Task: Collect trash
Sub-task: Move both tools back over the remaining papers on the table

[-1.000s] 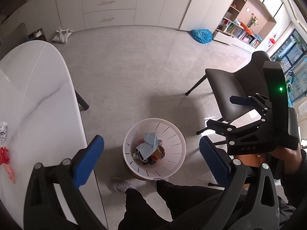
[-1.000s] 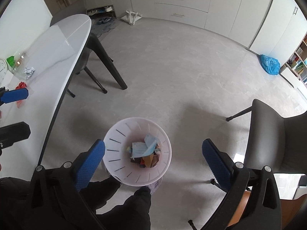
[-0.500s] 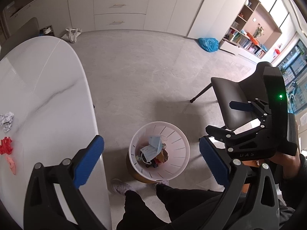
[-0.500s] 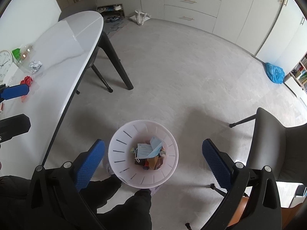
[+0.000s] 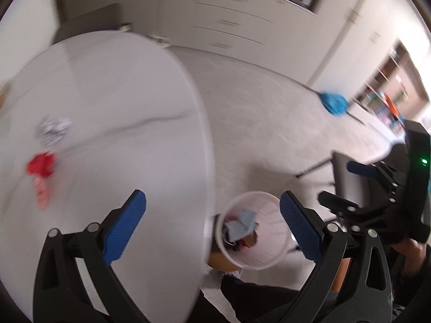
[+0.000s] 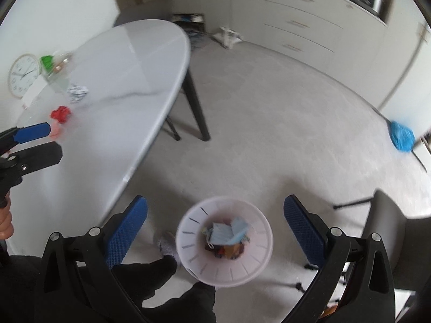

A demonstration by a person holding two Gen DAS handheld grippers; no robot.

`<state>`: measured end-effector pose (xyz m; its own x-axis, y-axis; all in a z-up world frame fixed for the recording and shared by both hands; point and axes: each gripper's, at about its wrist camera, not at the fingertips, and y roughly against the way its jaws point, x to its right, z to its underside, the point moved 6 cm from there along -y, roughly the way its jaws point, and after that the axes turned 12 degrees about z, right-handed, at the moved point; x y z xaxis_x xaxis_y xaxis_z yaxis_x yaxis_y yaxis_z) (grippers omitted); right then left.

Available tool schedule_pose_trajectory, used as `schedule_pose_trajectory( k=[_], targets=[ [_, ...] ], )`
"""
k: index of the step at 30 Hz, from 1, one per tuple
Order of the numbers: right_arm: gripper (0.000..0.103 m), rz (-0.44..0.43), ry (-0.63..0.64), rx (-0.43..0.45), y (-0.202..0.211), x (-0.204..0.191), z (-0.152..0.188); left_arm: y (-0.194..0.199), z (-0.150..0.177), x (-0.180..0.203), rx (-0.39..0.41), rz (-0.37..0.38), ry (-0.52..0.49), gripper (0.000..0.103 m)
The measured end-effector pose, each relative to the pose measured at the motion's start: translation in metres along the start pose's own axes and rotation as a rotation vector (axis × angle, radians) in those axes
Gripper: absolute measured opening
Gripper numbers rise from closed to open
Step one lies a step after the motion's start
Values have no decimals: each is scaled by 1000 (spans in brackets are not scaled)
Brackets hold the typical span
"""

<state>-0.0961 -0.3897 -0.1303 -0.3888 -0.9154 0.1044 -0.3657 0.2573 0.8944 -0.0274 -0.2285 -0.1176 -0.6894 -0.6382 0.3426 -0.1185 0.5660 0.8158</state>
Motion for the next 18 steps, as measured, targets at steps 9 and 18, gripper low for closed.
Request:
schedule_pose_trajectory(
  k=[9,18],
  targets=[
    [100,-109,143,41,-8,-94,-62,41,12,-118,74,-205,176,95],
    [100,-179,246,48,-22,-177,-104,50,25,-214,92,-304,269,94]
  ],
)
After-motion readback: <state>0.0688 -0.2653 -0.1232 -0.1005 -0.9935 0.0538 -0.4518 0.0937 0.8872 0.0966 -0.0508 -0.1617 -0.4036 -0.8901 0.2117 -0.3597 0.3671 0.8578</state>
